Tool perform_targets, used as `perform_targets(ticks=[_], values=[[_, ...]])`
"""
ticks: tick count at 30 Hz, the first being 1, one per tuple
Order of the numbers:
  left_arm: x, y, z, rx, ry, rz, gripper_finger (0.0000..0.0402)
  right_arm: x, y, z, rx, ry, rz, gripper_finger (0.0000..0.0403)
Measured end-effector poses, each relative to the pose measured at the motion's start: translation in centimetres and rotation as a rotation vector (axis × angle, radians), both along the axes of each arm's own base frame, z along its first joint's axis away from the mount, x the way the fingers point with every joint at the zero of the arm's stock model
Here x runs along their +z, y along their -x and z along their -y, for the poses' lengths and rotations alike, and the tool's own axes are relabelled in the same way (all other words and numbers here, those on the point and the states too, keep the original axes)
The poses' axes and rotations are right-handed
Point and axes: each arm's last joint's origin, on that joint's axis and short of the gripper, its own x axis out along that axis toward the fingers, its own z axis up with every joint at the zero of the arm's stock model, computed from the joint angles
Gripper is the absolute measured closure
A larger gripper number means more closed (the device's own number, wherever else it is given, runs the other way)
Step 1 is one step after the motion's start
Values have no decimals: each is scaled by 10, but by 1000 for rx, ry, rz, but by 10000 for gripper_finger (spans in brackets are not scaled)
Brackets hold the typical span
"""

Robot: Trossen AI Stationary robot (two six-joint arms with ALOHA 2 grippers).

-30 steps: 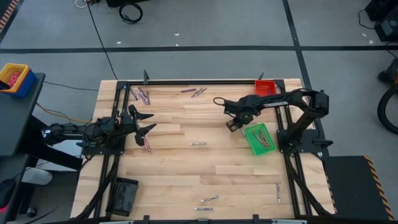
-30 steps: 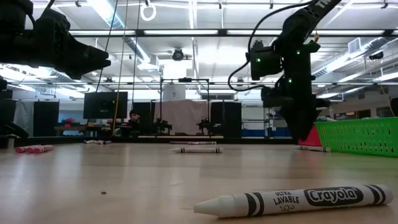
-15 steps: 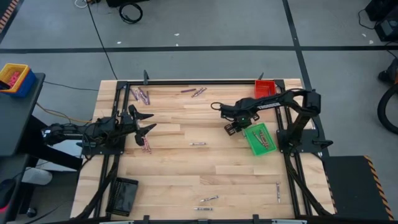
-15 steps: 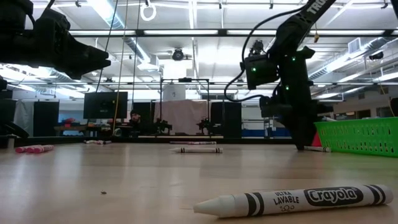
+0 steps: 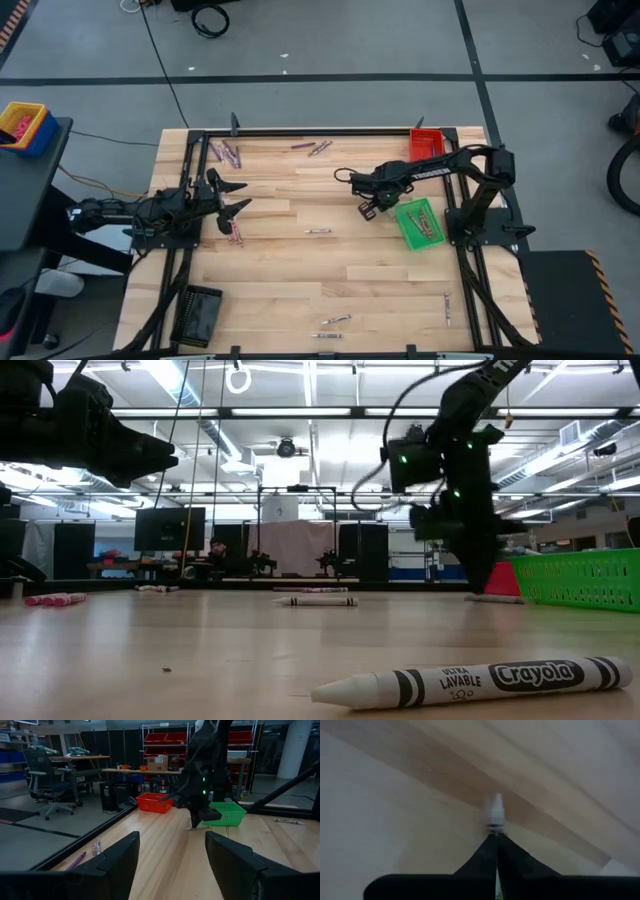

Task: Sort crayons
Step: Move the white crayon to the center of the table

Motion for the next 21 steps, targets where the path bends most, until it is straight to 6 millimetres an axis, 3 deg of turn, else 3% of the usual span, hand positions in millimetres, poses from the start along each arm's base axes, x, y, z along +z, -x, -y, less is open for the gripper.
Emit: perform_targets(ticks=[9,14,18,21], values=[[0,0,0,0,0,0,162,65,-52,-5,146,58,246,398],[0,0,0,0,0,-1,162,89,-73,-13,320,86,313,398],[0,0,0,1,0,1,162,92,-76,-40,581,47,305,395],[0,-1,0,1,0,-7,162,88,-67,-71,750,40,196,387]])
